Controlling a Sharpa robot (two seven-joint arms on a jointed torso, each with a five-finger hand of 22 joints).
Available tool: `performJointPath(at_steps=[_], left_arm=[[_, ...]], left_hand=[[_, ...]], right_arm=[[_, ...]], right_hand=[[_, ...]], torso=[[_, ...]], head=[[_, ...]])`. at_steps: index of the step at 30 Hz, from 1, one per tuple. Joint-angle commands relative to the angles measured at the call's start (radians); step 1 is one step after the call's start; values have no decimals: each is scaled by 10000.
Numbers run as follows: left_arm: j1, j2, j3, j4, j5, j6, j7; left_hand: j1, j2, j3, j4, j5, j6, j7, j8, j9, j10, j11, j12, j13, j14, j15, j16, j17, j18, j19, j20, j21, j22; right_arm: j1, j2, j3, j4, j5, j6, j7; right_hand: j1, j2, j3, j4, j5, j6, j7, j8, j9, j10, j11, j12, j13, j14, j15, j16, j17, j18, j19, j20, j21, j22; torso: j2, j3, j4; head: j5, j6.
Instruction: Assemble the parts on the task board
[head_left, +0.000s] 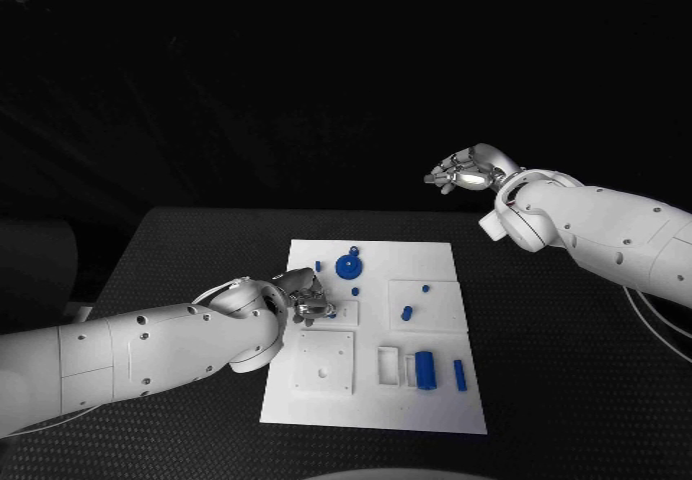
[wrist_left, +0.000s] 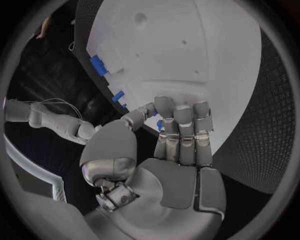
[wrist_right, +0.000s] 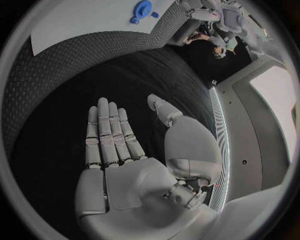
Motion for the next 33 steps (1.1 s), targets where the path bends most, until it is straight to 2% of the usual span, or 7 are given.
performJointPath(at_steps=[1,10,16,22,29,33], left_arm=[[-7,-53,2,131,-12,-723,431],[-8,-166,3,219,-5,-1387,604],[-7,-138,3,155,-4,-1055,420],[-6,-58,3,34,-4,-401,45],[-6,-14,2,1,-3,-341,-74],[-6,3,1,27,-69,-377,-122]], left_hand=[[114,153,-40,-47,38,748,-702,65,7,-176,-202,60,-4,27,-26,24,-6,133,-24,-500,24,196],[129,192,-36,-43,34,752,-705,64,2,-188,-211,66,-6,31,-27,33,-8,133,-17,-501,28,196],[134,215,-39,-36,18,754,-708,62,-3,-196,-217,71,-8,34,-30,38,-12,133,-10,-502,33,196],[119,268,-56,-20,-15,742,-705,49,-16,-212,-215,80,-14,23,-26,39,-22,127,-20,-497,31,195],[-43,518,-140,-63,-26,749,-704,41,-40,-227,-214,135,-23,8,-14,73,-42,115,-63,-487,32,199],[-85,567,-151,-98,-22,754,-707,42,-44,-230,-218,151,-25,8,-15,83,-47,116,-67,-488,38,202]], right_arm=[[-3,-14,5,-2,32,111,31],[-4,-34,5,3,32,113,33],[-5,-28,5,2,33,120,31],[-5,-20,5,0,35,131,23],[-6,-26,5,3,35,145,19],[-6,-24,5,14,36,154,18]], right_hand=[[-91,4,-1,91,32,-28,58,37,-14,69,0,-55,-9,37,40,-48,17,-10,-25,70,-48,12],[-107,12,-5,107,39,-29,58,40,-18,70,1,-59,-9,36,41,-53,20,-10,-26,71,-57,18],[-112,11,-6,112,42,-29,58,41,-20,70,0,-60,-8,35,41,-56,22,-9,-27,71,-62,22],[-115,14,-6,116,46,-29,57,43,-23,71,0,-62,-8,34,41,-58,24,-7,-27,71,-67,26],[-115,12,-7,117,47,-30,57,44,-25,71,0,-64,-8,33,41,-61,26,-6,-29,70,-72,29],[-117,11,-8,118,48,-30,57,45,-27,71,0,-66,-8,33,41,-62,28,-6,-29,71,-75,31]], torso=[[3,-2,-1],[2,1,2],[3,4,-8],[-1,4,-4],[1,8,-3],[3,6,-2]], head=[[-5,1],[-16,-4],[-19,-21],[-20,-48],[-19,-65],[-13,-86]])
